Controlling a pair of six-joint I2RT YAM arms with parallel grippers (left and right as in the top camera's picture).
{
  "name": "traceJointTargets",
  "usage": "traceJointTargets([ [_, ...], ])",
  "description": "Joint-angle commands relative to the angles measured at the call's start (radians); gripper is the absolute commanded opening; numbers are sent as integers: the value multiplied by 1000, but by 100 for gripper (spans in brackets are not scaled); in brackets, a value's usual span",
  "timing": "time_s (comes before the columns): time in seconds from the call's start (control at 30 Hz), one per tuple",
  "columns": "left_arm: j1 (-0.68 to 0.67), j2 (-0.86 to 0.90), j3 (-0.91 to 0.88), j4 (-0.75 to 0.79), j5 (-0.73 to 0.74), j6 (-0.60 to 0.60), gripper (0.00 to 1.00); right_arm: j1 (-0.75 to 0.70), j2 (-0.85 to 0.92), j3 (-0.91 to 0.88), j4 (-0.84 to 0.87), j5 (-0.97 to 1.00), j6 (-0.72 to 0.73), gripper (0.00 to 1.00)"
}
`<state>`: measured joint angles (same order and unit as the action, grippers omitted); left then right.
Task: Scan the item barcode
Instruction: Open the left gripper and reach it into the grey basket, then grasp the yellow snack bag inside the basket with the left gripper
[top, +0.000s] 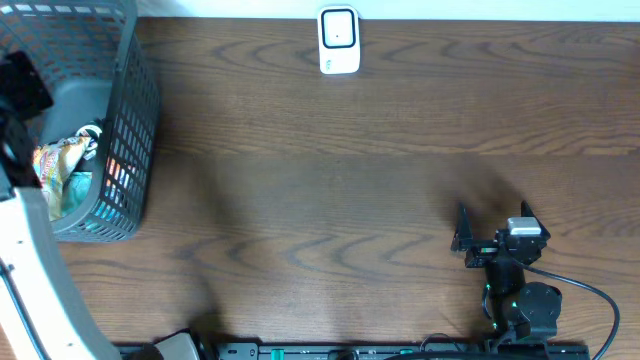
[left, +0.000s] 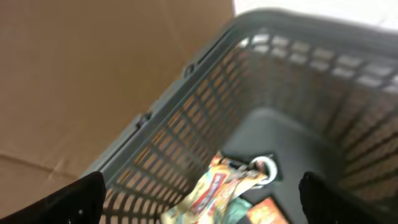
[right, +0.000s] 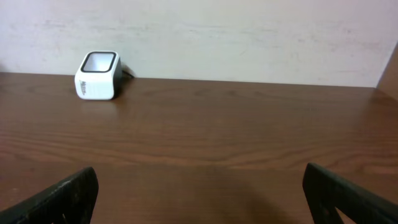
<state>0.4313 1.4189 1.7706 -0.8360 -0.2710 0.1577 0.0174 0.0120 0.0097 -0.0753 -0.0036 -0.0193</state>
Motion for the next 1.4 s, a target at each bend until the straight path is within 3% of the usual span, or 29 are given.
traceJointTargets([
  [0.0, 2, -5, -3, 9, -53, 2, 98, 3, -6, -3, -2, 1, -12, 99],
  [0.17, 3, 23, -9, 24, -53, -32, 98, 3, -6, -3, -2, 1, -12, 99],
  [0.43, 17, 157, -205, 15, -67, 263, 98, 3, -6, -3, -2, 1, -12, 99],
  [0.63, 23, 215, -326, 135, -257, 317, 98, 3, -6, -3, -2, 1, -12, 99],
  [0.83, 58, 289, -336, 172, -241, 321, 98, 3, -6, -3, -2, 1, -12, 99],
  [1.1, 105, 389, -340, 157, -31, 335, 98, 3, -6, -3, -2, 1, -12, 99],
  [1.37, 116, 465, -342, 170, -30, 358, 98, 3, -6, -3, -2, 1, -12, 99],
])
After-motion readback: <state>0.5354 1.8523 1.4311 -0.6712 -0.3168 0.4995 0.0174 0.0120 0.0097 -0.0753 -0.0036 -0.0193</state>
